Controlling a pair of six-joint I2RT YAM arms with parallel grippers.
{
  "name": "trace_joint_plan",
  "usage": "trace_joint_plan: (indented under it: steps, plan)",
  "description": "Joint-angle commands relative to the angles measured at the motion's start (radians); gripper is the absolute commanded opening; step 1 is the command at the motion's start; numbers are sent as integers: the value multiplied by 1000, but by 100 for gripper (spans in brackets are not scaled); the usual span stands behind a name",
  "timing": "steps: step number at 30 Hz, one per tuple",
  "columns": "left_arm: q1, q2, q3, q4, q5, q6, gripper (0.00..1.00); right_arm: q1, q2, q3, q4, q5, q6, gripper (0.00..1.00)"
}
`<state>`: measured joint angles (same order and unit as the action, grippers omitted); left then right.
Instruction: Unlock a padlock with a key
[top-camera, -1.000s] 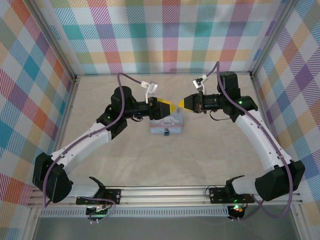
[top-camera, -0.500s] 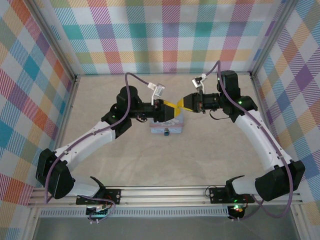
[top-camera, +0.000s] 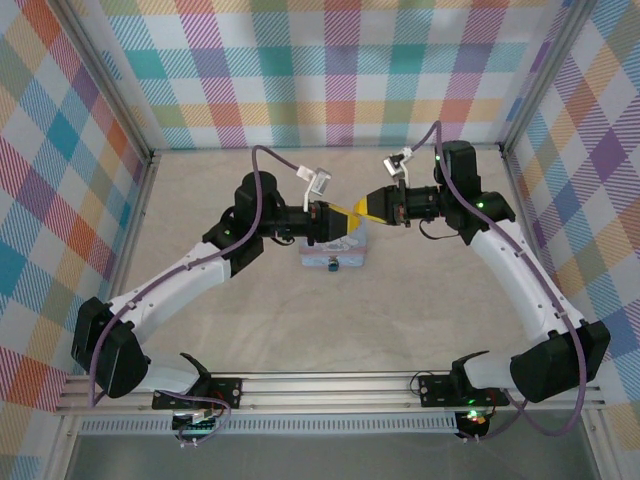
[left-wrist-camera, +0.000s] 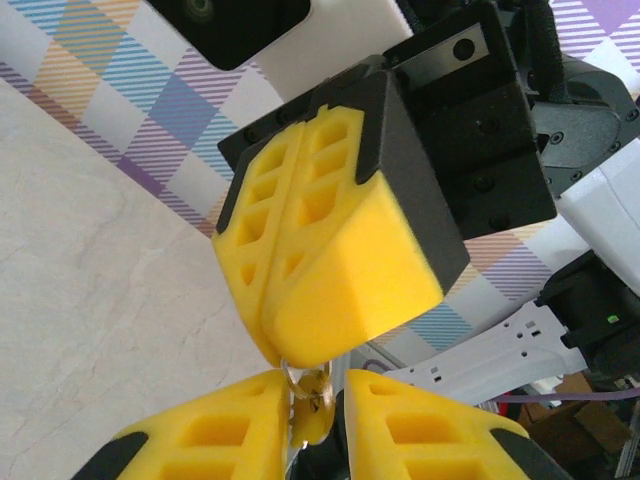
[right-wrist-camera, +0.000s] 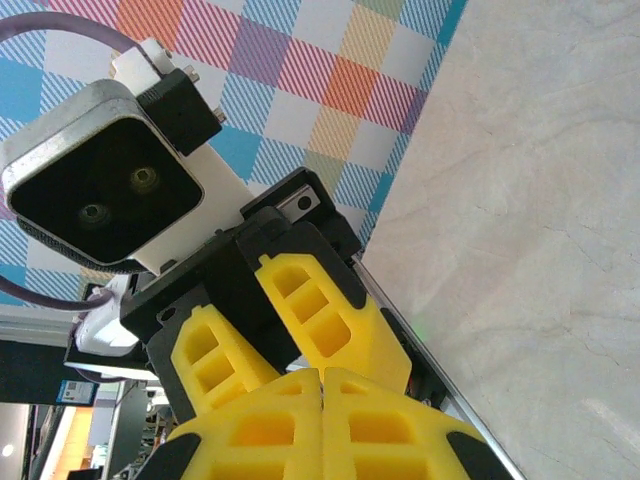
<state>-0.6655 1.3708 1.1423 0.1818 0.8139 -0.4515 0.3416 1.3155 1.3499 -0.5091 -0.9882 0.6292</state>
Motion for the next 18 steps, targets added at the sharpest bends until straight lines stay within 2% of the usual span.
trace_joint_plan:
  steps: [1, 8, 18]
  plan:
    - [-13, -38, 19, -26, -5, 35, 23, 4, -15, 11, 15, -9, 0, 0]
    - [-13, -45, 5, -35, -14, 41, 22, 5, -13, 13, 18, -10, 1, 0]
    - [-13, -60, -3, -60, -25, 57, 13, 3, -21, 0, 25, -13, 2, 0]
